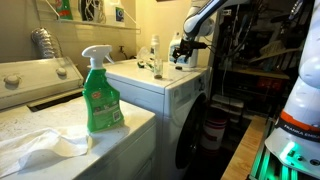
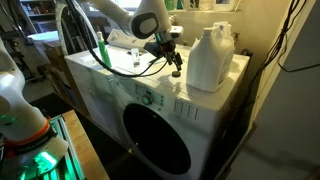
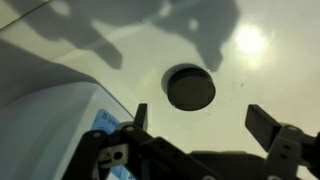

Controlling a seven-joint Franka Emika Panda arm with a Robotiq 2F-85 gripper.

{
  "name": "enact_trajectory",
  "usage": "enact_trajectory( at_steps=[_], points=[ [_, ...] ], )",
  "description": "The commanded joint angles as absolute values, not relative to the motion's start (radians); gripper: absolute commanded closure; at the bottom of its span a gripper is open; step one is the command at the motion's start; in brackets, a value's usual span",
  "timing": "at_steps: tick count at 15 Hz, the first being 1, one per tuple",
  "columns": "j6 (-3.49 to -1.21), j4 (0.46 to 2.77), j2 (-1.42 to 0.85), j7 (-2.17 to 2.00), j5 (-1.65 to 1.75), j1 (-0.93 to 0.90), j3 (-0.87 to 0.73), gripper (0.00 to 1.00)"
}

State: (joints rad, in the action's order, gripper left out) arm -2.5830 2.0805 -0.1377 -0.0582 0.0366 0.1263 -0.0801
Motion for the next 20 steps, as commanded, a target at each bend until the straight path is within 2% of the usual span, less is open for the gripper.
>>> enact_trajectory(
  at_steps=[1, 14, 19, 20],
  points=[
    [-2.503, 2.016, -0.187, -0.057, 0.026, 0.119, -0.092, 0.00],
    [-2.334, 1.909, -0.252, -0.057, 0.004, 0.126, -0.095, 0.00],
    [-2.318, 1.883, -0.271, -0.069, 0.005, 0.125, -0.100, 0.08],
    [-2.316, 1.876, -0.275, -0.067, 0.000, 0.127, -0.099, 0.12]
  ],
)
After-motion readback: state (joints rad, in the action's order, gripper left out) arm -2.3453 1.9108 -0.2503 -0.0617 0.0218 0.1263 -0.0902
